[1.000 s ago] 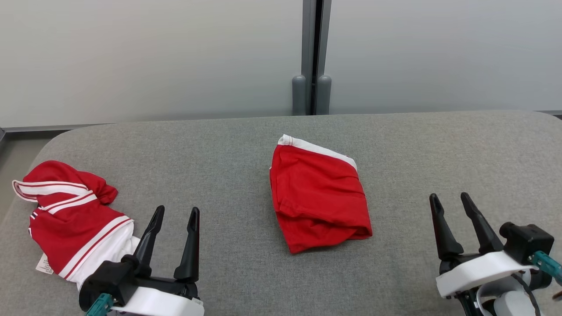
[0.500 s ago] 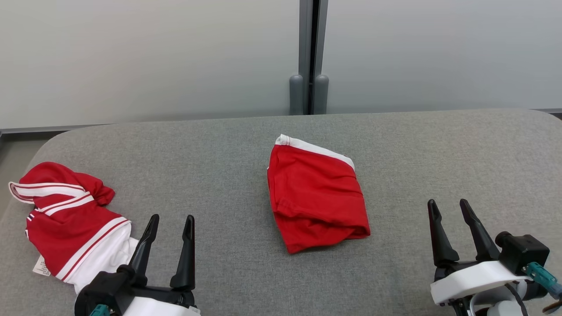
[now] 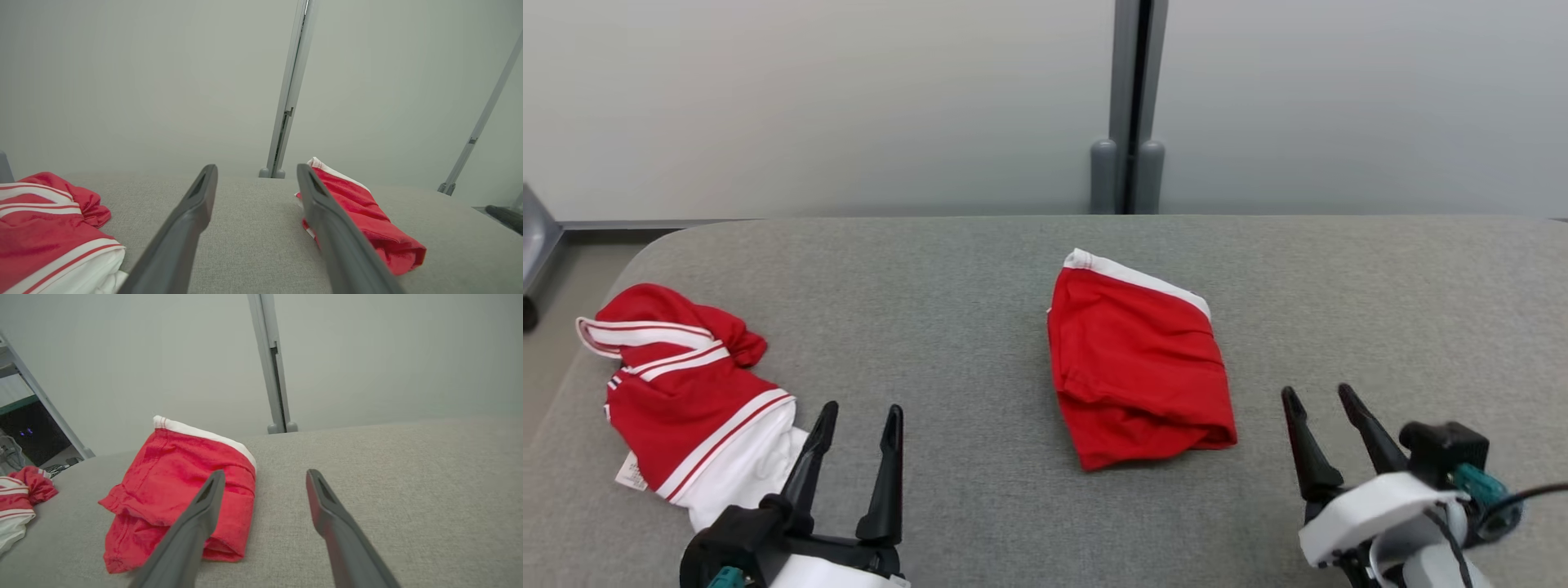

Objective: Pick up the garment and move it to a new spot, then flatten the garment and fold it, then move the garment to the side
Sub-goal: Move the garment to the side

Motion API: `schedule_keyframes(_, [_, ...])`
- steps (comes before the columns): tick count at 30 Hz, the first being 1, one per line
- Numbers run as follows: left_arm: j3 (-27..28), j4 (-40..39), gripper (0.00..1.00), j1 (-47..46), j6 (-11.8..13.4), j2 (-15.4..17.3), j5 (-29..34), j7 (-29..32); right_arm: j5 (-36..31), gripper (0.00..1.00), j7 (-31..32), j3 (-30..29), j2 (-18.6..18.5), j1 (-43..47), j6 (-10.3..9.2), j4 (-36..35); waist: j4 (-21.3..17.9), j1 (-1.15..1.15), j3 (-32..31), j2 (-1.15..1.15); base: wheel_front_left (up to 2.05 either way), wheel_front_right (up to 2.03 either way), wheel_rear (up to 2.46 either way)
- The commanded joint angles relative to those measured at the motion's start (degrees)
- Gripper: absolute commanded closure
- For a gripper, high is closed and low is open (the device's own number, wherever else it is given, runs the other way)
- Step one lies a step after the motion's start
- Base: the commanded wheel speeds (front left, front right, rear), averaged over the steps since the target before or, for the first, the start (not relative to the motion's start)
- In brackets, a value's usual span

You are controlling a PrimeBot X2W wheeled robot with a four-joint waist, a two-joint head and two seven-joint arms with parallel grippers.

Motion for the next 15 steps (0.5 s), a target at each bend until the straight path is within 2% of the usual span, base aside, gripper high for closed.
schedule_keyframes(1, [-0.61,0.22,0.0,-0.39,-0.04,0.17,0.18,0.01,0.94,0.0,0.99,0.66,-1.07,-2.7,0.04,2.07,1.55,0.0,0.02,0.0,0.0,0.0,0.0])
schedule_keyframes(6, [-1.79,0.61,0.0,-1.29,-0.29,0.18,0.44,0.01,3.36,0.0,4.71,2.38,-2.31,-9.33,0.04,9.48,5.82,0.0,0.31,0.0,0.0,0.0,0.0])
schedule_keyframes(15, [-2.99,1.56,0.0,-2.25,-0.59,0.15,0.51,0.01,10.88,0.0,17.89,1.87,-4.21,-19.96,0.03,24.85,11.79,0.0,2.13,0.0,0.0,0.0,0.0])
